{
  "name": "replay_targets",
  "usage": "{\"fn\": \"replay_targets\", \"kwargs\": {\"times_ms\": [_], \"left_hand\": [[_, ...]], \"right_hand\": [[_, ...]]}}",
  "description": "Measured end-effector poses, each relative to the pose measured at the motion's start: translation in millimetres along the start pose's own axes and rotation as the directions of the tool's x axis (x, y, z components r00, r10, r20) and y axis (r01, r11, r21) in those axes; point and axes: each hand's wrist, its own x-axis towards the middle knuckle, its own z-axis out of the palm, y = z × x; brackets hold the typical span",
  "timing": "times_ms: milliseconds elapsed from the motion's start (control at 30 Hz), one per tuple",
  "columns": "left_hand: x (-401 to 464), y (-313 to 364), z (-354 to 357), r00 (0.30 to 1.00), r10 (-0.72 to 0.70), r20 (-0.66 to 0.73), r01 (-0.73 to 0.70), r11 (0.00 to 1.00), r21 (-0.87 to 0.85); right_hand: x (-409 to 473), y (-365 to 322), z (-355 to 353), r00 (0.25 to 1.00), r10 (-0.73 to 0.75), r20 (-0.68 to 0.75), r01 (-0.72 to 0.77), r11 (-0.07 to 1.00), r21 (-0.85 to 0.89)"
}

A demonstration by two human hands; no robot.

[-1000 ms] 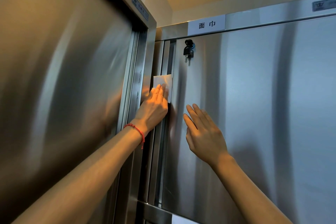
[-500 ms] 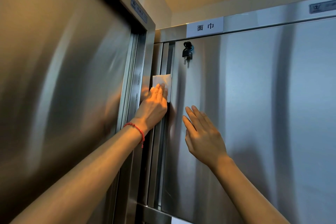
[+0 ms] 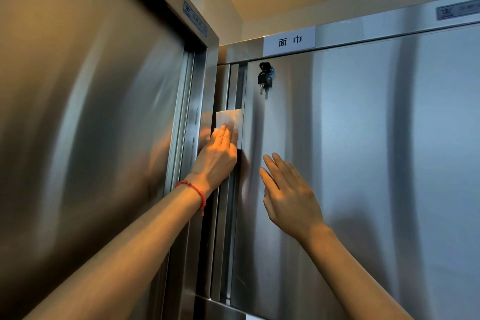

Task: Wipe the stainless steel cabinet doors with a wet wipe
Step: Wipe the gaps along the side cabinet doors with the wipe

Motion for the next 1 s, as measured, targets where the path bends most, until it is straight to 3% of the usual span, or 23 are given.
{"fn": "replay_targets", "kwargs": {"times_ms": [67,200,300,1000], "left_hand": [[4.8,-4.8,-5.1,0.998,0.025,0.062,-0.023,0.999,-0.028],[14.7,-11.6,-14.5,1.000,0.006,0.013,-0.006,1.000,0.005],[21.9,-14.2,-17.5,0.994,0.030,0.102,-0.029,0.999,-0.019],[28.3,-19.0,-26.9,0.986,0.005,0.165,0.021,0.987,-0.157]], "right_hand": [[-0.1,0.1,0.9,1.000,-0.001,0.001,0.001,1.000,-0.004],[-0.5,0.8,1.6,1.000,-0.003,0.003,0.004,1.000,-0.008],[-0.3,0.3,0.7,1.000,-0.007,-0.004,0.006,1.000,-0.013],[-1.2,0.9,2.5,1.000,-0.009,-0.013,0.009,1.000,-0.003]]}}
